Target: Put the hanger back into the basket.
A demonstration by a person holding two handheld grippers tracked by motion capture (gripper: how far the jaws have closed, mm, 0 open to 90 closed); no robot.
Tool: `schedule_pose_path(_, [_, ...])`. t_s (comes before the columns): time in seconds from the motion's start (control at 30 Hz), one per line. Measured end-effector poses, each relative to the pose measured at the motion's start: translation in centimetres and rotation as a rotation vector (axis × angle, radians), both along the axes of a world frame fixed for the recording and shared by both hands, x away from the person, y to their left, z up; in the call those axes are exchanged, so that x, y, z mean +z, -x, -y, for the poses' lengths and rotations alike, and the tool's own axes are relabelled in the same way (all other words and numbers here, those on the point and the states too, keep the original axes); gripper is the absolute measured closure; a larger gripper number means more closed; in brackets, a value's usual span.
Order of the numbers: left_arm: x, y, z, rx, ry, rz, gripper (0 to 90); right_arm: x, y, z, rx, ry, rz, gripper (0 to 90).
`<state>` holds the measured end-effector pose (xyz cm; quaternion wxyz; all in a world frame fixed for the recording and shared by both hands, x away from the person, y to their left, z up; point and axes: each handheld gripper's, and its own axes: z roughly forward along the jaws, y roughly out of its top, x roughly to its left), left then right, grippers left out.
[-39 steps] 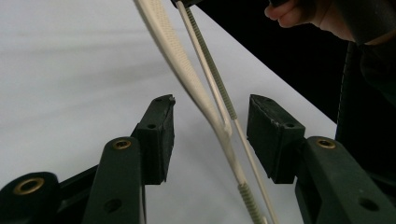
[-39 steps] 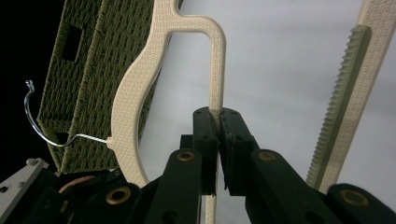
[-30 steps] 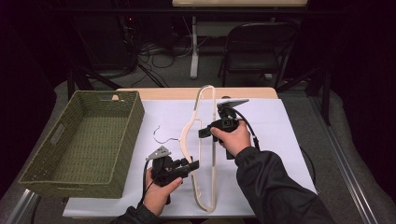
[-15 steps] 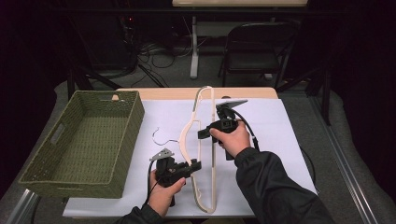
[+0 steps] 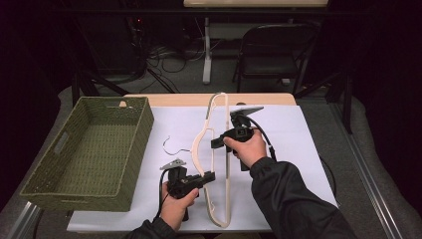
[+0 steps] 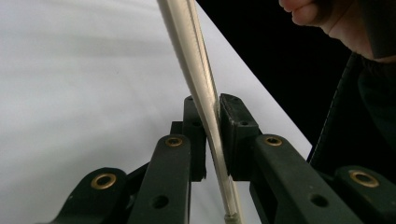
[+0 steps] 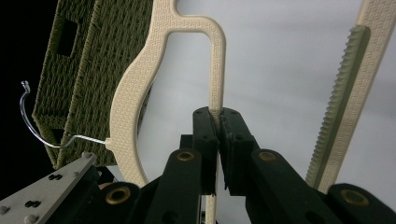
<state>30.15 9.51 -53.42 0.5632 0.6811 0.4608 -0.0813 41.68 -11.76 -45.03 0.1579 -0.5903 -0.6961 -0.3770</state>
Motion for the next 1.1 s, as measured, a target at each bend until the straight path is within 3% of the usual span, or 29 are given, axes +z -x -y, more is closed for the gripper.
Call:
schedule_pose_path(0.13, [0.0,-0.2,-0.2,0.004,0.034,-0.083,83.7,0.0,0.0,0.0,0.006,0.002,-0.009,86.2])
schedule_pose_path(0.2, [0.0,-0.1,-0.2,0.013,0.052,-0.096,84.2,0.0,0.0,-0.1,-0.001,-0.001,-0.004,86.2])
schedule_pose_path(0.67, [0.1,-0.1,-0.4,0.021,0.101,-0.125,86.7,0.4,0.3,0.0,0.006,0.003,0.015,84.9])
schedule_pose_path(0.97, [0.7,-0.2,-0.7,0.031,0.087,-0.142,87.1,0.9,0.8,0.7,0.014,-0.019,0.04,69.1])
schedule_pose_path(1.1, [1.0,-0.2,-1.1,0.039,0.088,-0.147,87.2,1.2,1.0,1.3,0.024,0.002,0.048,67.6])
